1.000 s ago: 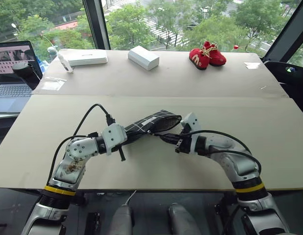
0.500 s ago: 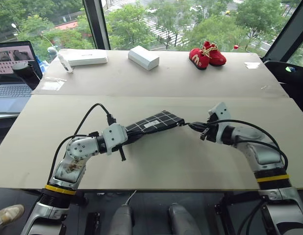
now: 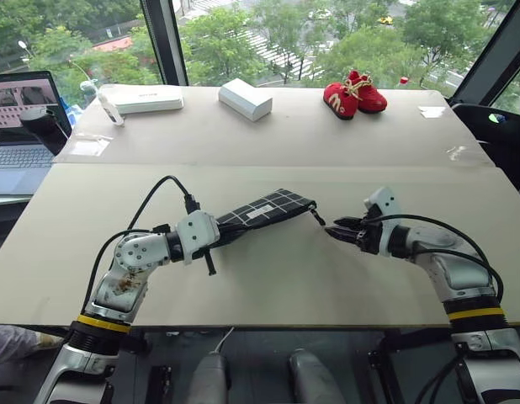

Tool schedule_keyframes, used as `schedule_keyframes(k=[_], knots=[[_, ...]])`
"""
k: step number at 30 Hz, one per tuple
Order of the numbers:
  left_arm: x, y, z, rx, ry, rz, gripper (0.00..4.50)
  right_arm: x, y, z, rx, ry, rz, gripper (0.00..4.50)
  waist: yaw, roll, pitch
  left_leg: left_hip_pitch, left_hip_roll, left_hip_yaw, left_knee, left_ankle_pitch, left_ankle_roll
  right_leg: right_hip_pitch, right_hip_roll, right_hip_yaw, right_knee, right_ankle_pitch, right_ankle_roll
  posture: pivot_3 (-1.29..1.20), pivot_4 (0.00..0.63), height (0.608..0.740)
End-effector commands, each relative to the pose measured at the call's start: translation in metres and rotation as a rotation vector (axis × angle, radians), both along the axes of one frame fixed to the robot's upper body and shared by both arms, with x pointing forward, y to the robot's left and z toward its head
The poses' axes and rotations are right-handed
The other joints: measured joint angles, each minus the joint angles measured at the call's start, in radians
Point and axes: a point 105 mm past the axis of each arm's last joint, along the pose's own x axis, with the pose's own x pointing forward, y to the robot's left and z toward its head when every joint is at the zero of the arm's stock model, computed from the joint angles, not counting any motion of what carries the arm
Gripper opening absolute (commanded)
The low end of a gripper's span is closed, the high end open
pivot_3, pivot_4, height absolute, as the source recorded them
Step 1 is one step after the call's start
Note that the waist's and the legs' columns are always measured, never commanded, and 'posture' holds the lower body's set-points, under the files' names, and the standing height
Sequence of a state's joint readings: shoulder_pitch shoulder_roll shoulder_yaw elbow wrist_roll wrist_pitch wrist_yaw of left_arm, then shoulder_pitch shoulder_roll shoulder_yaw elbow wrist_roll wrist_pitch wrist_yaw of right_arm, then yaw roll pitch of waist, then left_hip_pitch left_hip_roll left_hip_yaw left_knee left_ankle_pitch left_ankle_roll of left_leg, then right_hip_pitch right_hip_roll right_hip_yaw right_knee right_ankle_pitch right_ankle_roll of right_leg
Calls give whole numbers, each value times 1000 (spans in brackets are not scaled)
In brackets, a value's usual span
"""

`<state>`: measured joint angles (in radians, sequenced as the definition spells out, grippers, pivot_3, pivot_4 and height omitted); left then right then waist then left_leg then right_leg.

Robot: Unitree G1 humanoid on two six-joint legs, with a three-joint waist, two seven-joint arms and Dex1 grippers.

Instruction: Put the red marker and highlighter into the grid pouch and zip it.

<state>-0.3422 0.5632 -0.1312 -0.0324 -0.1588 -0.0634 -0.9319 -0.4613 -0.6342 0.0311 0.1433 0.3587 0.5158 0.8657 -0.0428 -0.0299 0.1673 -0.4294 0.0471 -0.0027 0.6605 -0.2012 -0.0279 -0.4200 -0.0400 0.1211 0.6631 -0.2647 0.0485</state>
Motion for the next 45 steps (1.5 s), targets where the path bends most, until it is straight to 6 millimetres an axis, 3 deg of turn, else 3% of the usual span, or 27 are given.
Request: schedule_keyframes(k=[1,5,9,18,24,26,27,32,35,39,43,45], knots=[[0,-6,10,-30,-50,-41,0,5,-25,16,20,-20,-75,2865,0,0,0,0,0,0,0,0,0,0,0,0,0,0,0,0,150,731],[1,-11,11,-50,-58,-91,0,-6,-55,36,40,-38,-90,2865,13,0,0,0,-2,0,0,0,0,0,-2,0,0,0,0,0,150,731],[5,-20,14,-52,-81,-173,0,-44,-63,43,45,-20,30,2865,27,0,0,0,-2,0,0,0,0,1,-2,-1,-1,0,1,0,150,731],[22,-30,-1,-1,-99,-288,0,-76,-53,44,126,5,62,2865,20,0,0,1,-2,0,0,0,0,2,-2,0,0,0,1,0,150,731],[23,-36,-12,18,-112,-363,0,-85,-54,30,115,43,14,2865,25,0,0,1,-3,0,1,0,0,2,-2,0,-1,-1,2,0,150,731],[22,-35,-12,13,-118,-389,759,-86,-55,26,109,51,1,2909,26,0,0,0,-3,0,1,0,0,2,-2,1,-1,-1,2,0,150,731],[22,-33,-9,3,-127,-390,805,-86,-54,25,109,54,1,2909,25,0,0,0,-3,0,1,0,0,2,-2,0,-1,-1,2,0,150,731],[26,-19,3,-46,-144,-346,2683,-85,-55,22,96,60,-4,2909,24,0,0,0,-3,0,1,0,0,2,-2,0,-1,-1,2,0,150,731],[24,-8,11,-166,26,-272,3756,-81,-61,21,84,61,-18,2909,20,0,0,0,-3,0,1,0,0,2,-2,0,0,-1,2,0,150,731],[14,0,21,-307,243,-194,3756,-75,-67,22,77,57,-32,2909,12,0,0,0,-2,-1,1,0,0,2,-2,0,0,-1,2,0,150,731],[7,24,18,-456,457,23,3756,-63,-79,21,70,38,-61,2909,5,0,0,1,-2,-1,1,0,0,2,-2,0,0,-1,3,0,150,731],[5,52,10,-480,484,213,3756,-56,-82,19,73,21,-70,2909,3,0,0,1,-2,-1,1,0,0,2,-2,-1,1,-1,3,0,150,731]])
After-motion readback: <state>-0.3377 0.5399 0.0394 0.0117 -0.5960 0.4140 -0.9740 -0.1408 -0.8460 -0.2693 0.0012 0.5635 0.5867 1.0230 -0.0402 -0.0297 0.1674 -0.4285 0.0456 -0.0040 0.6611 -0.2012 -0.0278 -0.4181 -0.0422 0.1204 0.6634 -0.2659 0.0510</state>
